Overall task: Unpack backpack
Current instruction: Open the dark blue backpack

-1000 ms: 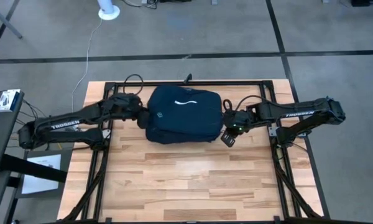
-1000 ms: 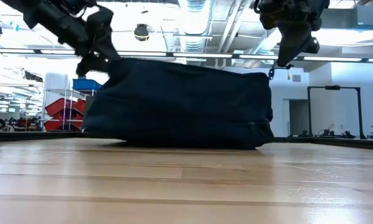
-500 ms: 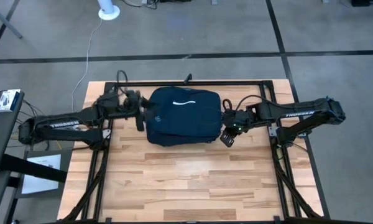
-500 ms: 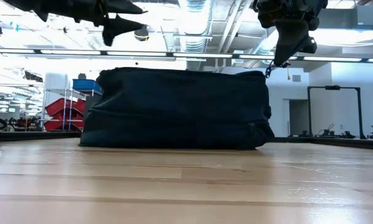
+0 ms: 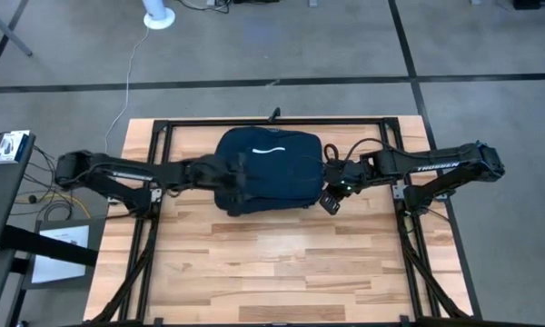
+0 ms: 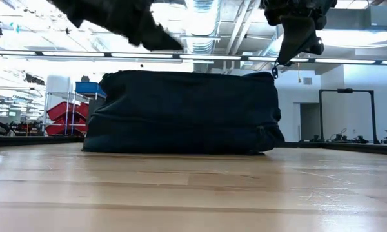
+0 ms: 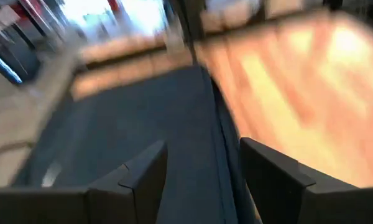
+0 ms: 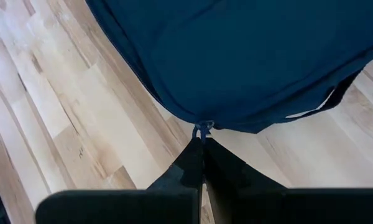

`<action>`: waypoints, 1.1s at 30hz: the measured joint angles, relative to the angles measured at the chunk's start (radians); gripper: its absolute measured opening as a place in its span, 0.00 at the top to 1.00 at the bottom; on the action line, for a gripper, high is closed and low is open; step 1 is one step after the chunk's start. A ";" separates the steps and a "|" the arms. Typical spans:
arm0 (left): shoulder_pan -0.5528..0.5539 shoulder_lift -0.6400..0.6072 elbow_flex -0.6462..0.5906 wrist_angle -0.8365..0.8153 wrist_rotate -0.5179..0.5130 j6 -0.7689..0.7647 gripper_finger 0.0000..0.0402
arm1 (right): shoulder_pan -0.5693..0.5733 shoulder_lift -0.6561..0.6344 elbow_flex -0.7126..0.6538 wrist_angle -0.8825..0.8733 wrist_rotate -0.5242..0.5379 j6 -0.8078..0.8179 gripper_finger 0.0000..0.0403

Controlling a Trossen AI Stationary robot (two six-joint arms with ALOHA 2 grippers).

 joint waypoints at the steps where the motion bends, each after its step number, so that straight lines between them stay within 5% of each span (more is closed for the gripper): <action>1: -0.001 0.020 0.029 -0.058 -0.001 0.016 0.53 | 0.000 0.000 0.000 0.001 0.000 0.000 1.00; 11: -0.001 0.160 0.231 -0.350 -0.098 0.121 0.53 | 0.000 0.000 0.000 0.000 0.000 -0.006 1.00; 24: -0.065 0.200 0.240 -0.313 -0.051 0.037 0.53 | 0.000 0.000 0.000 0.005 0.000 -0.011 1.00; 29: -0.082 0.269 0.239 -0.337 -0.243 0.118 0.53 | 0.000 0.000 0.000 0.059 0.000 -0.037 1.00; 33: -0.089 0.309 0.239 -0.318 -0.256 0.114 0.53 | 0.000 0.000 0.002 0.074 0.000 -0.039 1.00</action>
